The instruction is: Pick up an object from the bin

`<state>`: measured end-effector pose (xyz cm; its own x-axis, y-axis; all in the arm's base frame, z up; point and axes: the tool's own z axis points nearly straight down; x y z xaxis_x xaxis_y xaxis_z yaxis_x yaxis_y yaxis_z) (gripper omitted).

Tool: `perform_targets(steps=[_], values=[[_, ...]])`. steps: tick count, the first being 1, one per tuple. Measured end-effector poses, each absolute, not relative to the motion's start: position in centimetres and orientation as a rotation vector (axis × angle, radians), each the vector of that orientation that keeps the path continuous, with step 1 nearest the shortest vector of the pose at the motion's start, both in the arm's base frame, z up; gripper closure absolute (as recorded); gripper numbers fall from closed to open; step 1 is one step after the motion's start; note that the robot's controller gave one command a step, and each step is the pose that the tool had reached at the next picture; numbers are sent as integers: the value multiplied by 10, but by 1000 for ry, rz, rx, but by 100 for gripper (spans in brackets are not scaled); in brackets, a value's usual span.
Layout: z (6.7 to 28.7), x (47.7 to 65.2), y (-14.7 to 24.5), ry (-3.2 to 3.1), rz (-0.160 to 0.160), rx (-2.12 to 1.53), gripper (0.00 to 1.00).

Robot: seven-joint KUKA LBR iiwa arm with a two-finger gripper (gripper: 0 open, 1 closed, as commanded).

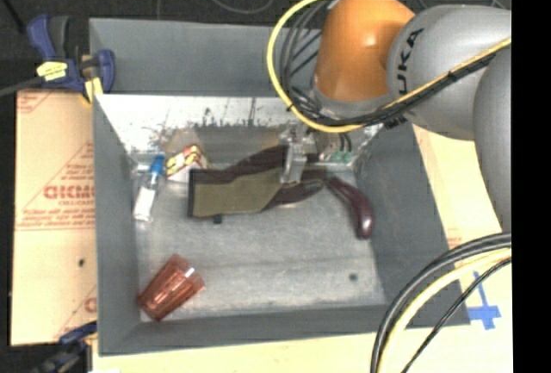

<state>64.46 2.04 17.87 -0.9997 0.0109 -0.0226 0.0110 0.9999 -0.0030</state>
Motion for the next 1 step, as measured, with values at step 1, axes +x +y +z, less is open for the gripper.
perform_targets(steps=[1], values=[[224,639,22,3122,-4,37,100]])
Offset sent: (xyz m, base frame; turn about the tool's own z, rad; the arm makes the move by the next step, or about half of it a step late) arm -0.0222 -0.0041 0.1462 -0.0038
